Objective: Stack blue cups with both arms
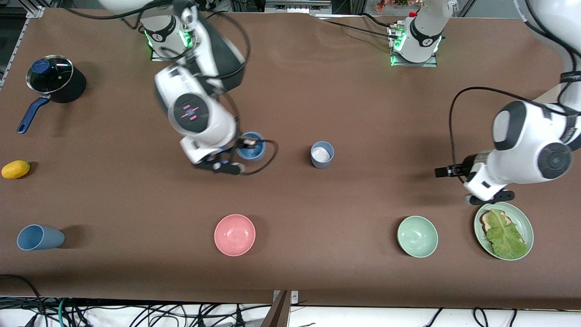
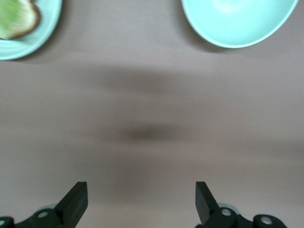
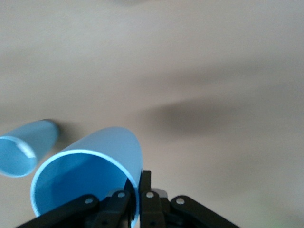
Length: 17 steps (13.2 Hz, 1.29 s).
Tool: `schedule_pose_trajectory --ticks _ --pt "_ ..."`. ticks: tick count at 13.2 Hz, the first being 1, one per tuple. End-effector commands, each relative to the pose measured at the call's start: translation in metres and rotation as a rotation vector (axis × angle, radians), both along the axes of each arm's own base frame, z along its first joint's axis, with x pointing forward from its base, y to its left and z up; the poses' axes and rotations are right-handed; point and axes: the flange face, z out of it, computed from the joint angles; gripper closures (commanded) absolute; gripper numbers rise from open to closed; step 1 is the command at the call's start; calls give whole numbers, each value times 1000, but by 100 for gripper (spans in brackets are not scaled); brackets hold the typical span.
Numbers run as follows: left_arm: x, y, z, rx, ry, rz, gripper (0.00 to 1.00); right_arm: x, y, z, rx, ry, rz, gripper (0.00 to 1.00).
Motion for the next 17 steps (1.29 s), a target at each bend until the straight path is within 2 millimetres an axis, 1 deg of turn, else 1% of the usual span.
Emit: schedule_pose_trajectory --ticks 1,2,3,4,5,6,7,8,9,10,11,13,15,17 --pt "-28 36 31 12 -20 -102 0 -24 49 6 10 -47 -89 100" --pt "-36 41 46 29 -37 -103 0 -32 61 7 18 -57 -110 100" --pt "-44 40 60 48 -56 -105 0 -39 75 6 31 -71 -130 100" --pt "-51 37 76 67 -79 -105 0 -44 87 6 47 -86 -163 100" --pt "-61 33 88 85 -83 -109 0 -49 101 2 59 -93 -189 100" --pt "-74 27 96 104 -84 -116 0 -54 113 -1 63 -93 -209 100" --pt "-80 16 106 116 -90 -131 0 -60 126 -5 65 -92 -225 100" --pt "-83 3 113 112 -45 -154 0 -65 140 -11 67 -106 -246 100" --pt "-83 2 130 110 -14 -154 0 -68 149 -15 63 -124 -259 100" --pt "-84 0 143 109 10 -154 0 -69 153 -22 57 -134 -264 100" --pt "-82 -2 160 103 -1 -150 0 -71 157 -24 62 -138 -268 100" --pt "-80 -8 182 99 -1 -153 0 -71 159 -31 59 -139 -270 100" --pt "-79 -16 183 99 1 -156 0 -64 154 -31 65 -155 -271 100" --pt "-78 -14 180 97 7 -158 0 -55 151 -29 86 -182 -283 100"
